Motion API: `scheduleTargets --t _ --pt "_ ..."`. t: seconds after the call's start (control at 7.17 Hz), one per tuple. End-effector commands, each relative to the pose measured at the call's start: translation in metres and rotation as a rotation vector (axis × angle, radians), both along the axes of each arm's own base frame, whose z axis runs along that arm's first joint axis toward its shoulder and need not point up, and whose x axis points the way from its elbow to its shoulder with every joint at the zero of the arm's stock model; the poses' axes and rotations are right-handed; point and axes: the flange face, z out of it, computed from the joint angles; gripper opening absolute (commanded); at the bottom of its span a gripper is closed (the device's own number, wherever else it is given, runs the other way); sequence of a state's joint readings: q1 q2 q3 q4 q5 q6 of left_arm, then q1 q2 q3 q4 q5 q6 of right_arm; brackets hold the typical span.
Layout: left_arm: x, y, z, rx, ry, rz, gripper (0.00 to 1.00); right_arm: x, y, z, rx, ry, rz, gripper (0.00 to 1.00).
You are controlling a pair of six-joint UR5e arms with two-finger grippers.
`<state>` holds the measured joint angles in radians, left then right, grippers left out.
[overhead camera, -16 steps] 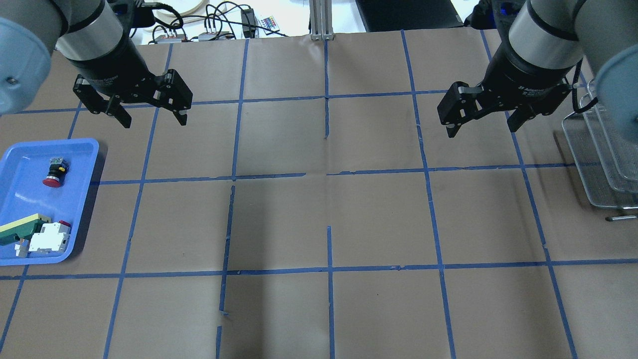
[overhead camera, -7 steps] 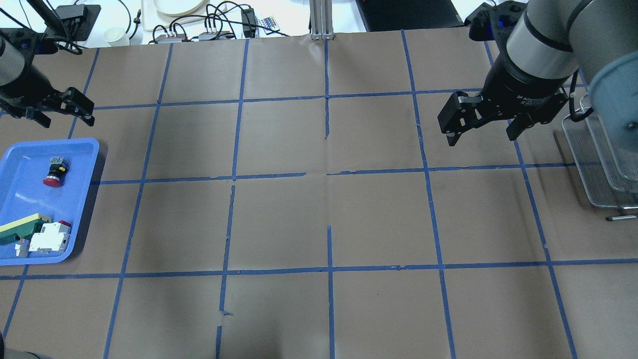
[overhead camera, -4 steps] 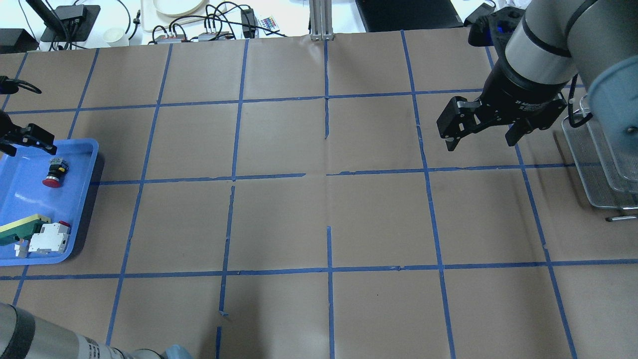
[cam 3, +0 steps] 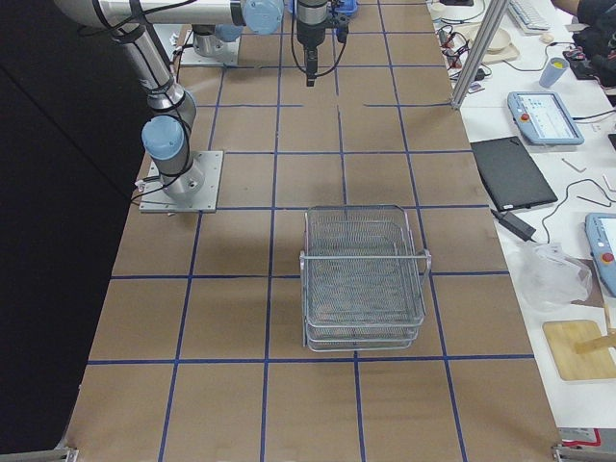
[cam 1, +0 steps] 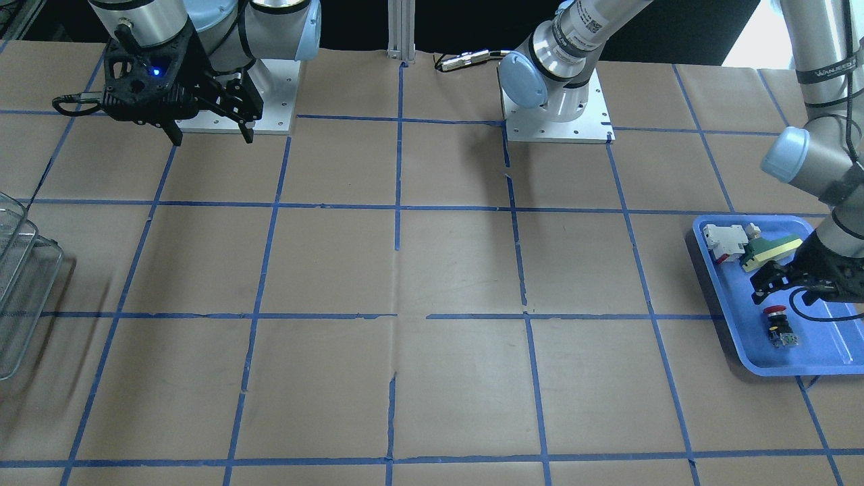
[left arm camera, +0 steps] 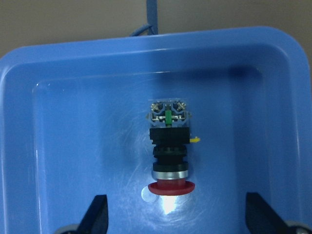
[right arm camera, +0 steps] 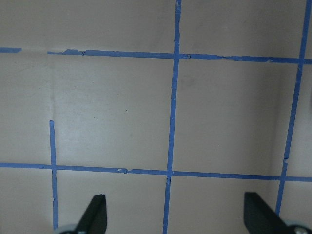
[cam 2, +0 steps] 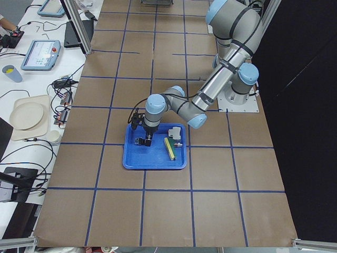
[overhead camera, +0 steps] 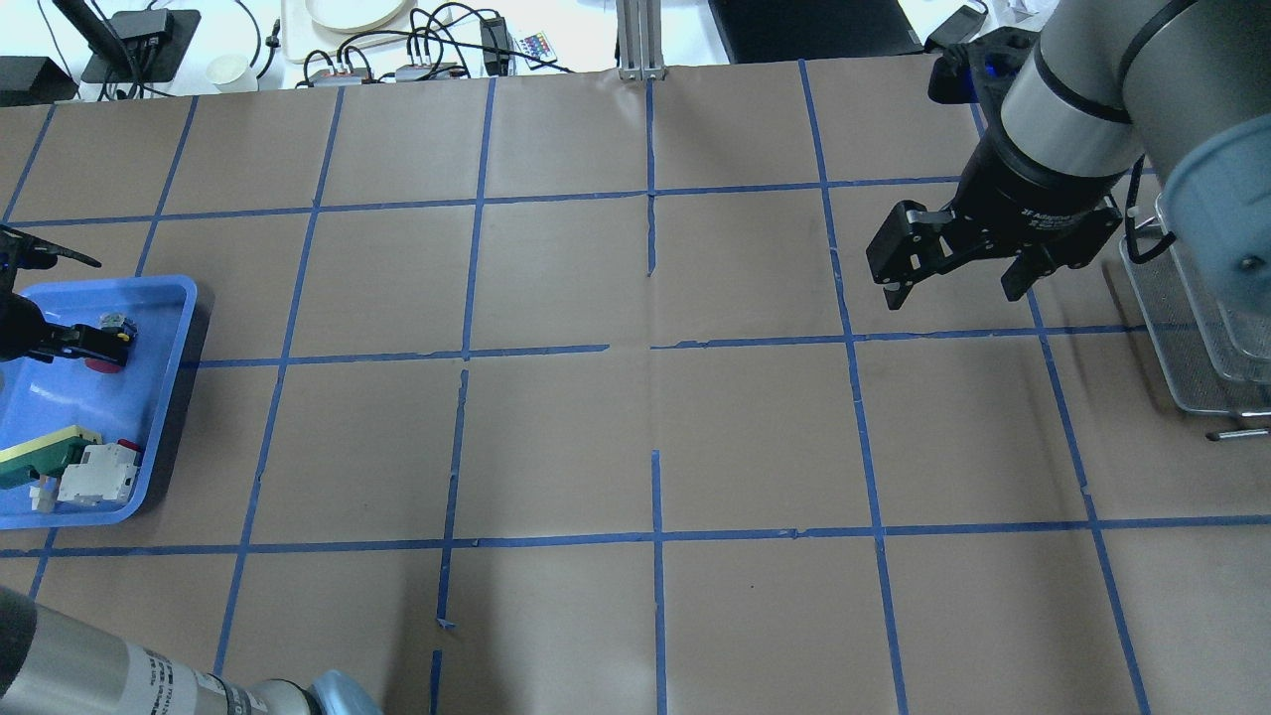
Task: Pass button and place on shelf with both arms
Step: 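Move the left gripper down over the red push-button in the blue tray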
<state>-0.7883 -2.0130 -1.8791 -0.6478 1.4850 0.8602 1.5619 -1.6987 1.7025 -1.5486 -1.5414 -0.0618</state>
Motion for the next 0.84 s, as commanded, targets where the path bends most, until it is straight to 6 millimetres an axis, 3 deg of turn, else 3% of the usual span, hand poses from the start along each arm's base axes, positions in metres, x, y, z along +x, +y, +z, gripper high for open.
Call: scheduleTargets --t 0.0,0.14,0.7 --pt "0.017 0.004 -0.02 -0.04 0.045 0.007 0.96 -0.002 0.0 0.001 0.003 0.002 -0.005 1.0" --pt "0.024 0.004 -0.027 -0.059 0.074 0.017 0.96 -0.003 -0.001 0.0 0.005 0.002 -0.007 1.0" --pt "0.029 0.0 -0.022 -0.07 0.065 0.018 0.95 -0.002 -0.002 -0.002 0.011 -0.005 -0.004 1.0"
